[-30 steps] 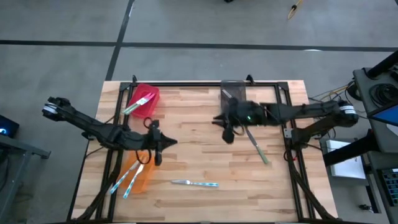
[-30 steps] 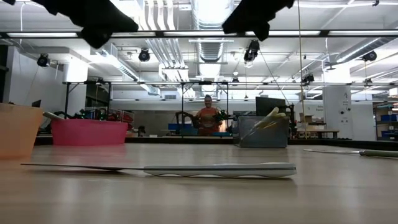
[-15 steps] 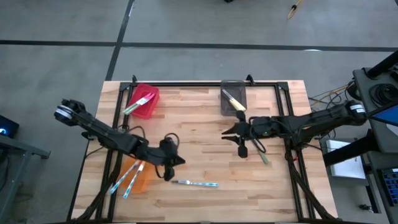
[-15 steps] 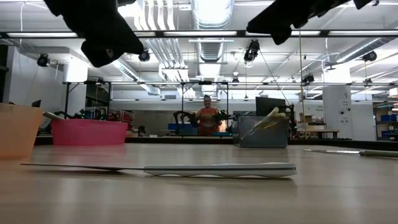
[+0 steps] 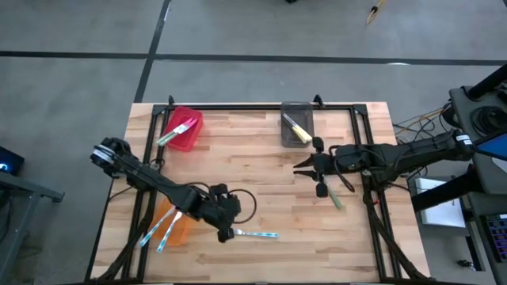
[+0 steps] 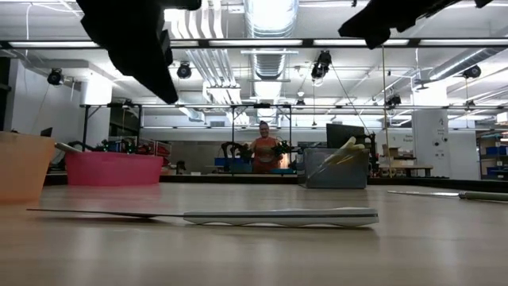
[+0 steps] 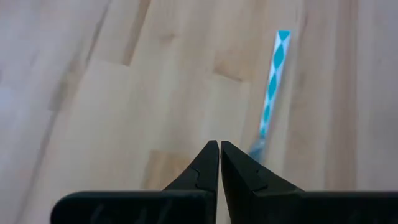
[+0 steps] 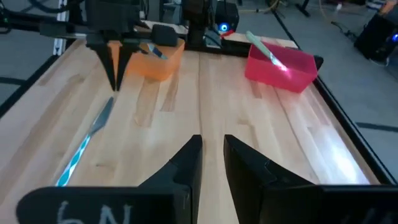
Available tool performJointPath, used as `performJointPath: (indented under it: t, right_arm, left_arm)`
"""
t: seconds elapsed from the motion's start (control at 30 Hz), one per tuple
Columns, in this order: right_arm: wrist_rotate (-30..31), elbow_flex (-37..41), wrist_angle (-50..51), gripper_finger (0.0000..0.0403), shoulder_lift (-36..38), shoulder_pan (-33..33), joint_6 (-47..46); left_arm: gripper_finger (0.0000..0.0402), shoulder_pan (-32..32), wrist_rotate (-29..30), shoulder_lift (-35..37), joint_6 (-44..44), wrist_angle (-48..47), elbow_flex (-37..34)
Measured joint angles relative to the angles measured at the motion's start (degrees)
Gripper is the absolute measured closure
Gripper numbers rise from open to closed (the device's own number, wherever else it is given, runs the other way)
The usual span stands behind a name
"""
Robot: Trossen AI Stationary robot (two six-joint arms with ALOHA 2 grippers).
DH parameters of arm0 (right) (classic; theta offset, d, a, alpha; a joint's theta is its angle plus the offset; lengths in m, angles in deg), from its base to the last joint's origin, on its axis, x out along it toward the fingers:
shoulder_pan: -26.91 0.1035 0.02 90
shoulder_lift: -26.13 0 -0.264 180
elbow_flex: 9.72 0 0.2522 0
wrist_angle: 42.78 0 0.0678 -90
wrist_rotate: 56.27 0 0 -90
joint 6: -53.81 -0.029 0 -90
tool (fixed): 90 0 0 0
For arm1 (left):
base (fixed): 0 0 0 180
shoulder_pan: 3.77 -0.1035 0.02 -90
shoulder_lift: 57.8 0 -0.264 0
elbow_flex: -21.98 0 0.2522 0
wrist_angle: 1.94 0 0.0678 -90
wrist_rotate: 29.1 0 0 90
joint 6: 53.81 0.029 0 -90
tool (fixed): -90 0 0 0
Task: Sort silverware by color (type)
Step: Put the blue knife into the orange bin
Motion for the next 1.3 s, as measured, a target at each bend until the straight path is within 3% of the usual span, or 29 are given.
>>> performJointPath:
  t: [0.4, 0.67, 0.77, 0.93, 1.17, 1.3]
  right_arm:
    - [0.0, 1.6, 2.5, 0.0346, 2.4, 0.0, 2.5]
    - [0.0, 1.7, 3.2, 0.0346, 2.5, 0.0, 0.5]
    - [0.0, 1.7, 3.1, 0.0346, 2.5, 0.0, -0.7]
    - [0.0, 1.7, 2.8, 0.0346, 2.4, 0.0, -1.6]
    - [0.0, 1.7, 2.8, 0.0346, 2.4, 0.0, -0.7]
    - [0.0, 1.7, 2.8, 0.0346, 2.4, 0.0, -1.2]
  left_arm:
    - [0.0384, 1.8, -2.8, -10.9, -4.4, -7.5, 12.2]
    - [0.0319, 1.7, -1.1, -18.4, 7.1, -6.5, 18.3]
    - [0.029, 1.5, -1.0, -20.7, 14.1, -2.0, 19.4]
    - [0.0261, -0.4, -2.2, -20.7, 17.6, 1.5, 17.3]
    - [0.0258, -3.8, -11.2, -20.6, 21.6, 15.9, 9.6]
    - [0.0258, -4.6, -13.2, -20.6, 23.4, 20.6, 5.7]
